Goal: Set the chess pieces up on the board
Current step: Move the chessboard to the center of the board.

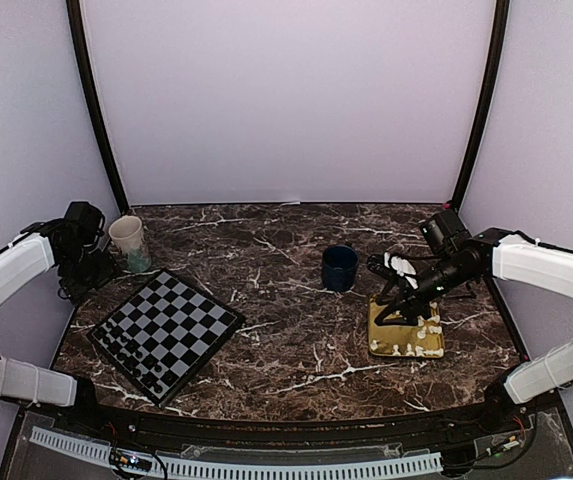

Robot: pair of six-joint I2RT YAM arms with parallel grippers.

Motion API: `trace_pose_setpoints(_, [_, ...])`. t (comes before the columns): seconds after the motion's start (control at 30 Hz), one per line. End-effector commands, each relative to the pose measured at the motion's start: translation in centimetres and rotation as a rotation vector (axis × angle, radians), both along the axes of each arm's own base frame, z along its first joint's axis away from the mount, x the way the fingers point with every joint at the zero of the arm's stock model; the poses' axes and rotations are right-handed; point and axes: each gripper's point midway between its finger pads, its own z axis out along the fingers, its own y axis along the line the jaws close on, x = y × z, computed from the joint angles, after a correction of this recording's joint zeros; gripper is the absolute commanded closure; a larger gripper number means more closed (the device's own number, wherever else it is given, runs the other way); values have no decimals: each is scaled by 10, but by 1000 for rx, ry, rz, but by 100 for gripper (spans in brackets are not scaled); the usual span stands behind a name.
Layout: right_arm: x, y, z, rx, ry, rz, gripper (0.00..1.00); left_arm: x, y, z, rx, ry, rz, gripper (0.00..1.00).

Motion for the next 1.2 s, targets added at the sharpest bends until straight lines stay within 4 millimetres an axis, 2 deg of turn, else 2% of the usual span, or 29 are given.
trace_pose_setpoints(0.0, [-4,1,2,17,-11,17,42,-42,22,-13,-40,90,226,10])
trace_pose_setpoints(0.13, [-4,0,0,9,-12,14,42,-49,29,-28,-128,54,331,12])
trace_pose_setpoints(0.27, [-4,-1,-3,2,-7,12,42,-57,40,-38,-136,40,419,30])
trace_pose_setpoints(0.33, [-4,-1,-4,1,-1,14,42,-66,51,-41,-113,66,477,44])
trace_pose_setpoints(0.37, [-4,-1,-4,0,1,14,42,-73,55,-43,-101,89,508,56])
trace_pose_setpoints(0.4, [-4,-1,-5,-1,3,15,42,-81,58,-45,-86,116,537,73])
trace_pose_setpoints(0.43, [-4,-1,-7,-3,6,15,42,-85,61,-46,-74,134,550,84])
trace_pose_setpoints(0.5, [-4,-1,-8,-6,11,17,42,-93,63,-52,-70,178,579,97])
trace_pose_setpoints(0.57, [-4,-1,-10,-10,15,19,42,-99,60,-63,-98,213,597,100])
trace_pose_setpoints(0.7, [-4,0,-12,-14,24,22,42,-108,49,-83,-160,263,620,100])
trace_pose_setpoints(0.93, [-4,0,-15,-23,30,24,41,-116,44,-104,-183,290,632,100])
trace_pose_setpoints(1.07, [-4,1,-16,-23,36,24,41,-99,42,-112,-208,244,564,100])
trace_pose_setpoints(1.17, [-3,2,-17,-26,44,21,41,-77,43,-112,-215,183,491,100])
